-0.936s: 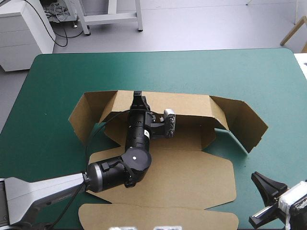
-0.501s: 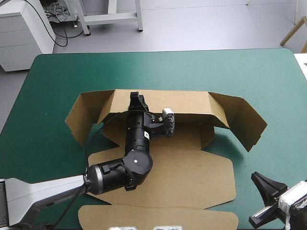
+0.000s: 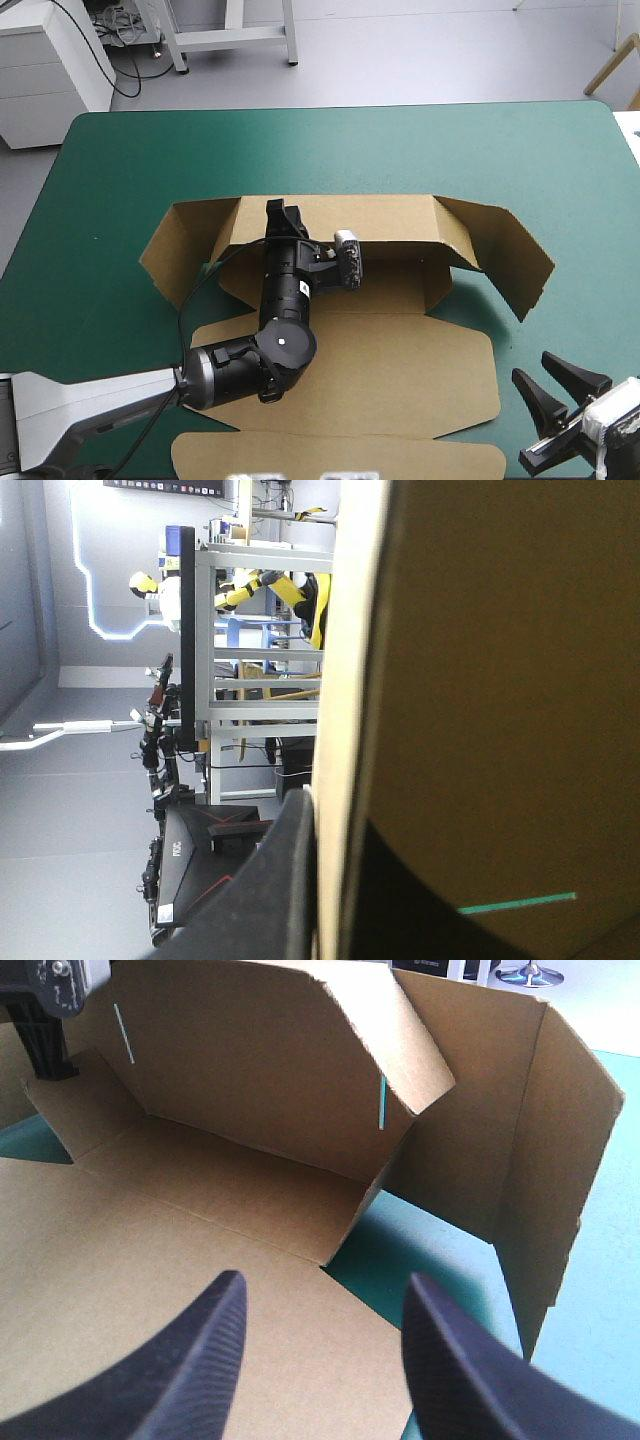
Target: Fold the box
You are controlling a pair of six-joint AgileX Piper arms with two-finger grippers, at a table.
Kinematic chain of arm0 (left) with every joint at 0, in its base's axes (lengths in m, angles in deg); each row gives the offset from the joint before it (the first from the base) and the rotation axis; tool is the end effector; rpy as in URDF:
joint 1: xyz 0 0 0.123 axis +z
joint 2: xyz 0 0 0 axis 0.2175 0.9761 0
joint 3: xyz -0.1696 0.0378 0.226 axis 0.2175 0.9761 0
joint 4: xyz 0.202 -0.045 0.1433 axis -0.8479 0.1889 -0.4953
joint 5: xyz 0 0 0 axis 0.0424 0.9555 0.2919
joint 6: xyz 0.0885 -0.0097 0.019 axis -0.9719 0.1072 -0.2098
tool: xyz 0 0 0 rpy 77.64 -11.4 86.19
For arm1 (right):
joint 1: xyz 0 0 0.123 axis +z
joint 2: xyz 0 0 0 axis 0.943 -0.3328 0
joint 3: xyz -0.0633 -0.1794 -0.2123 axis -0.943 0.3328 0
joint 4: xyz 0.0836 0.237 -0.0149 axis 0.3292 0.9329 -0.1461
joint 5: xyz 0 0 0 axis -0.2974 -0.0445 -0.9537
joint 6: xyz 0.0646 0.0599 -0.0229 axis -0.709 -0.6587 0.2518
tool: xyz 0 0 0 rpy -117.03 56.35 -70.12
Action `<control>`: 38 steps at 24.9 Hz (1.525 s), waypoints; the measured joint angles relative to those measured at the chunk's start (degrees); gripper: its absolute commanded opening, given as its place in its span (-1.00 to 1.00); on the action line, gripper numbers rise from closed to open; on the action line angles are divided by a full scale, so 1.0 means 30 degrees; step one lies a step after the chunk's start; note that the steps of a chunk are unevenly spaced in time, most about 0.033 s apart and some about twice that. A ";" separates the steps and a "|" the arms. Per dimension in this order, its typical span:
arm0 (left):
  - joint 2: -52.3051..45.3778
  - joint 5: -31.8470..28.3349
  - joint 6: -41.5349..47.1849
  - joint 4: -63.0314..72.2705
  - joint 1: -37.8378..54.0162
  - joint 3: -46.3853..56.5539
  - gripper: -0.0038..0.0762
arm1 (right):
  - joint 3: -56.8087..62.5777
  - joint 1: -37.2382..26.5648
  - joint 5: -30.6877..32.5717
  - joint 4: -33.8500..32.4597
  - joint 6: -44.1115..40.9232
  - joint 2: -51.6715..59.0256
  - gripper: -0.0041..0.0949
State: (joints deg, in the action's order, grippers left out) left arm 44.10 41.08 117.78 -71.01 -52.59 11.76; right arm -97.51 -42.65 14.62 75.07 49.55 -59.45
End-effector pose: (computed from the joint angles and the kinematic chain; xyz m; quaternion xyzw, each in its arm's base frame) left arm 0.2011 -0.2473 0.2959 0.5158 0.5841 0.3885 0.4918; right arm 0.0142 0.0081 0.3020 -0.1878 0.7583 0.1545 0.6048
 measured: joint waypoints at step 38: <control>-0.0014 -0.0123 0.0290 -0.1237 0.0000 0.0651 -0.93 | -2.1596 -0.5488 0.4363 -0.0425 -0.1239 -2.7031 0.64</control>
State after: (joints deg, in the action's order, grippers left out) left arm 44.06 40.71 118.65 -74.72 -52.59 13.71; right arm -162.30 -59.11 27.71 73.79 45.84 -140.54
